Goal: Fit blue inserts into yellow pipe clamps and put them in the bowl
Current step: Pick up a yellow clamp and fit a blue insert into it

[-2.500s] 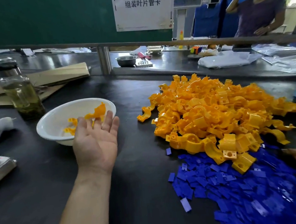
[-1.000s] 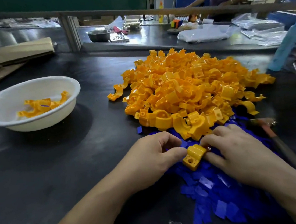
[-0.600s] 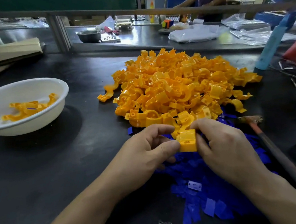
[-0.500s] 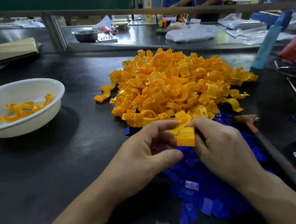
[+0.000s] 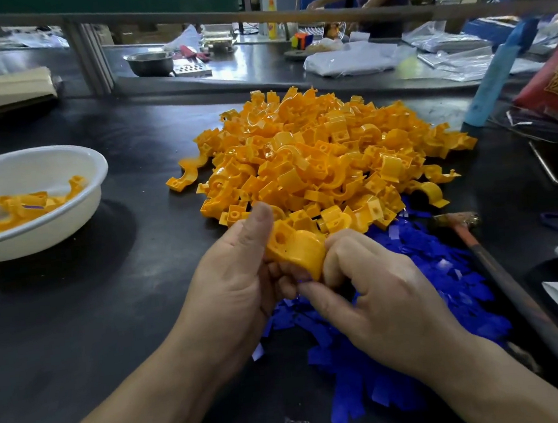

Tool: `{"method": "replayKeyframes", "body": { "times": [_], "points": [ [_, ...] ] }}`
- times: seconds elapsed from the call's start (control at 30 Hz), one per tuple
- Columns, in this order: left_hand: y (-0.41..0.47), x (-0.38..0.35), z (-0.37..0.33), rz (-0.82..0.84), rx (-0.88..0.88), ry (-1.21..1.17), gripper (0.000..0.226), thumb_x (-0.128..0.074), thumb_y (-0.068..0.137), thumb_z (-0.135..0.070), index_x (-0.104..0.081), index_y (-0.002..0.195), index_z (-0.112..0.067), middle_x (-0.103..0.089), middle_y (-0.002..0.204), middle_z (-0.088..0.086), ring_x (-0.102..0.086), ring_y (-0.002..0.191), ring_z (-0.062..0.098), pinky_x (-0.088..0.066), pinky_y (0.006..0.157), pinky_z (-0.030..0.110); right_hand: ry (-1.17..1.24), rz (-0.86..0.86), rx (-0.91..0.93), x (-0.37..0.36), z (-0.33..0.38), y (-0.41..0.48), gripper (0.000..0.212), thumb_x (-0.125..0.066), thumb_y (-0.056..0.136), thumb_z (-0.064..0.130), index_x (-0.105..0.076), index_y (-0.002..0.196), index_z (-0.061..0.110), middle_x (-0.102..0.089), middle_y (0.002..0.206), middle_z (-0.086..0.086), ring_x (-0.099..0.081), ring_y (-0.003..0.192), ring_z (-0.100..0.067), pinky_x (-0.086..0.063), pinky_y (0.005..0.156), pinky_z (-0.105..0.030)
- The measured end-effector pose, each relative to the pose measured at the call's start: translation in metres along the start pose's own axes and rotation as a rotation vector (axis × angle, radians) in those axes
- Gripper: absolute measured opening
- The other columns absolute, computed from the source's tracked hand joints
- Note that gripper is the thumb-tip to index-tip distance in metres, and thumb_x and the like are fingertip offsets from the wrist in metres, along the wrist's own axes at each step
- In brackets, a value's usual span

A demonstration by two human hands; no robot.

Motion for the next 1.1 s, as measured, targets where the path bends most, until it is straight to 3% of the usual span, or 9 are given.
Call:
{"method": "replayKeyframes", "body": {
  "times": [0.17, 0.23, 0.3, 0.4, 0.5, 0.6, 0.77, 0.97, 1.1],
  "points": [
    [-0.001, 0.005, 0.002, -0.043, 0.011, 0.074, 0.03, -0.077, 0.07, -0.039, -0.071, 0.095, -0.023, -0.073, 0.095, 0.008, -0.07, 0.086, 0.024, -0.057, 0.072, 0.029, -0.044, 0.037, 0.029, -0.003, 0.003, 0.0, 0.025, -0.058, 0.091, 0.036, -0.045, 0.077, 0.021, -0.047, 0.076, 0.008, -0.043, 0.056, -0.008, -0.041, 0.044, -0.03],
    [0.001, 0.011, -0.001, -0.09, 0.002, 0.071, 0.027, -0.077, 0.071, -0.031, -0.071, 0.094, -0.02, -0.074, 0.093, 0.01, -0.071, 0.081, 0.022, -0.058, 0.068, 0.027, -0.153, 0.105, -0.008, -0.001, -0.004, -0.001, 0.028, -0.051, 0.09, 0.047, -0.041, 0.076, 0.025, -0.048, 0.077, 0.01, -0.044, 0.057, -0.008, -0.043, 0.046, -0.03],
    [0.003, 0.02, -0.007, -0.166, 0.005, 0.044, 0.029, -0.071, 0.071, -0.025, -0.067, 0.097, -0.014, -0.073, 0.084, 0.008, -0.069, 0.072, 0.018, -0.057, 0.061, 0.025, -0.345, 0.144, -0.184, 0.012, -0.021, 0.001, 0.038, -0.039, 0.083, 0.067, -0.041, 0.078, 0.029, -0.048, 0.074, 0.01, -0.047, 0.06, -0.006, -0.045, 0.051, -0.028],
    [0.004, 0.027, -0.012, -0.216, 0.05, 0.024, 0.034, -0.066, 0.071, -0.022, -0.063, 0.103, -0.011, -0.072, 0.077, 0.005, -0.067, 0.063, 0.013, -0.057, 0.055, 0.024, -0.598, 0.388, -0.456, 0.025, -0.049, -0.005, 0.069, -0.024, 0.067, 0.087, -0.04, 0.113, 0.038, -0.057, 0.085, 0.014, -0.057, 0.079, -0.006, -0.05, 0.063, -0.03],
    [0.004, 0.027, -0.005, -0.23, 0.14, 0.097, 0.036, -0.069, 0.073, -0.021, -0.063, 0.107, -0.011, -0.071, 0.082, 0.009, -0.065, 0.064, 0.015, -0.056, 0.054, 0.024, -0.646, 0.575, -0.405, 0.009, -0.044, -0.01, 0.073, -0.029, 0.072, 0.087, -0.023, 0.133, 0.048, -0.062, 0.106, 0.012, -0.06, 0.097, -0.015, -0.048, 0.065, -0.033],
    [0.004, 0.026, 0.005, -0.221, 0.216, 0.186, 0.03, -0.07, 0.08, -0.014, -0.064, 0.11, -0.012, -0.069, 0.089, 0.014, -0.066, 0.072, 0.021, -0.057, 0.056, 0.029, -0.6, 0.546, -0.324, -0.006, -0.035, -0.009, 0.057, -0.035, 0.084, 0.073, -0.033, 0.132, 0.044, -0.059, 0.104, 0.012, -0.059, 0.095, -0.015, -0.05, 0.067, -0.032],
    [0.005, 0.025, 0.006, -0.213, 0.245, 0.223, 0.057, -0.075, 0.055, -0.023, -0.064, 0.11, -0.014, -0.076, 0.086, 0.008, -0.071, 0.069, 0.018, -0.055, 0.052, 0.026, -0.489, 0.445, -0.297, -0.01, -0.036, -0.008, 0.029, -0.037, 0.096, 0.05, -0.056, 0.11, 0.033, -0.059, 0.1, 0.011, -0.059, 0.089, -0.013, -0.052, 0.074, -0.033],
    [0.003, 0.022, 0.006, -0.19, 0.265, 0.275, 0.057, -0.076, 0.056, -0.027, -0.066, 0.11, -0.014, -0.075, 0.085, 0.006, -0.071, 0.072, 0.018, -0.055, 0.057, 0.027, -0.4, 0.277, -0.286, -0.005, -0.034, -0.006, 0.03, -0.032, 0.096, 0.049, -0.054, 0.103, 0.031, -0.059, 0.09, 0.011, -0.057, 0.077, -0.01, -0.051, 0.07, -0.033],
    [0.002, 0.022, 0.006, -0.192, 0.263, 0.27, 0.055, -0.075, 0.057, -0.026, -0.066, 0.11, -0.013, -0.076, 0.084, 0.004, -0.072, 0.07, 0.017, -0.055, 0.055, 0.025, -0.374, 0.23, -0.266, -0.007, -0.031, -0.004, 0.036, -0.028, 0.096, 0.045, -0.057, 0.106, 0.028, -0.058, 0.095, 0.01, -0.057, 0.079, -0.011, -0.051, 0.068, -0.032]
  ]
}}
Point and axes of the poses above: each hand's wrist, its own y-axis towards the middle knuckle, its own x-axis out of the back of the hand, z = x × y, the point moved 4 cm from there along y, towards the middle knuckle
